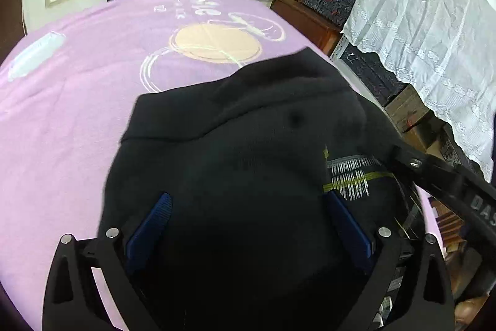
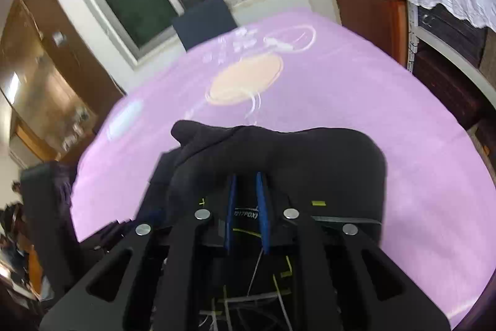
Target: Fold large clothes
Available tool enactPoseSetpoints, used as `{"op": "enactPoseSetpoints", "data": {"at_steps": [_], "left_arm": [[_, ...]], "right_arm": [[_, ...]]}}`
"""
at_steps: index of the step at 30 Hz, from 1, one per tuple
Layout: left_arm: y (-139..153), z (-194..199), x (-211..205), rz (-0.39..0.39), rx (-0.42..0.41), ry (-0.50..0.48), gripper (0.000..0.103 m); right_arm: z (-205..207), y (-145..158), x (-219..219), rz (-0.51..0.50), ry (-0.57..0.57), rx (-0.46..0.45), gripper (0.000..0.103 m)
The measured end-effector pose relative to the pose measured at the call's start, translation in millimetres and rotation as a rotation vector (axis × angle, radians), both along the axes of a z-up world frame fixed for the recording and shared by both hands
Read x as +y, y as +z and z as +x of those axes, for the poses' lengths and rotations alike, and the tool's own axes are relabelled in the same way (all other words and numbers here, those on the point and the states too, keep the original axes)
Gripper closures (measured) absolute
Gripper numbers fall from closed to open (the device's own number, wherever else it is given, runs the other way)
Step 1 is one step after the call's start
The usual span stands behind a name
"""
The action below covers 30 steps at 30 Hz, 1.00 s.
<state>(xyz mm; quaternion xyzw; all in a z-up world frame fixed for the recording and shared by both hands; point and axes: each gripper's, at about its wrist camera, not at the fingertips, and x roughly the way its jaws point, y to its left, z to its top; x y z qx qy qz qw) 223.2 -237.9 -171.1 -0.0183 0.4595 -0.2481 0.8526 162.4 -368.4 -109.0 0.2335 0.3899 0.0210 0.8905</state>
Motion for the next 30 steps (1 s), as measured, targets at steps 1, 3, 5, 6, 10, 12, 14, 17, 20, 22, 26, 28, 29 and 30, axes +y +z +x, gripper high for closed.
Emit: {"op": "enactPoseSetpoints", "data": {"at_steps": [1,3,5,6,10,12,14,17,20,22,26,28,29,30], "left_arm": [[7.6,-9.7,0.4,0.009,-0.019,-0.002,0.004],[23.5,-28.7,1.6,0.01,-0.055,-0.017,0.004],[38.5,-49.7,3.7,0.002,-0.093,-0.029,0.004],[46.5,-63.5,3.6,0.007,-0.115,-0.037,0.004],[71.2,-109.9,4.6,0.034,-0.195,-0.045,0.003],[82.1,-132.6,9.4,0.052,-0.234,-0.029,0.003],[89.2,-150.4,13.8,0.081,-0.26,0.003,0.003],[95.3,-171.8,21.5,0.104,-0.281,0.035,0.003],[93.7,-184.2,23.6,0.176,-0.288,0.074,0.003],[91.7,-188.9,21.4,0.231,-0.279,0.085,0.003],[87.1,-198.0,14.3,0.295,-0.314,0.083,0.003],[87.3,-199.4,13.2,0.298,-0.335,0.083,0.003],[86.2,-197.0,13.3,0.29,-0.333,0.08,0.003],[85.8,-194.1,15.1,0.274,-0.322,0.076,0.003]], "right_arm": [[-11.8,5.9,-3.6,0.006,-0.024,-0.008,0.081],[-43.2,22.6,-4.5,-0.027,-0.058,-0.043,0.051],[-72.8,35.7,0.0,-0.112,-0.085,-0.073,0.038],[-91.5,41.1,4.0,-0.164,-0.091,-0.084,0.038],[-141.1,46.8,8.6,-0.204,-0.113,-0.075,0.026],[-162.2,49.9,7.0,-0.204,-0.137,-0.069,0.016],[-181.9,55.4,7.7,-0.232,-0.167,-0.071,0.011],[-213.5,67.2,11.0,-0.245,-0.174,-0.097,0.006],[-235.0,71.8,16.6,-0.225,-0.153,-0.13,0.004],[-242.3,71.4,21.8,-0.228,-0.15,-0.122,0.004],[-237.7,68.4,30.8,-0.217,-0.122,-0.083,0.004],[-232.4,66.6,34.8,-0.211,-0.111,-0.067,0.004],[-230.8,65.7,35.1,-0.201,-0.106,-0.064,0.004],[-229.5,64.9,34.6,-0.191,-0.107,-0.06,0.004]]}}
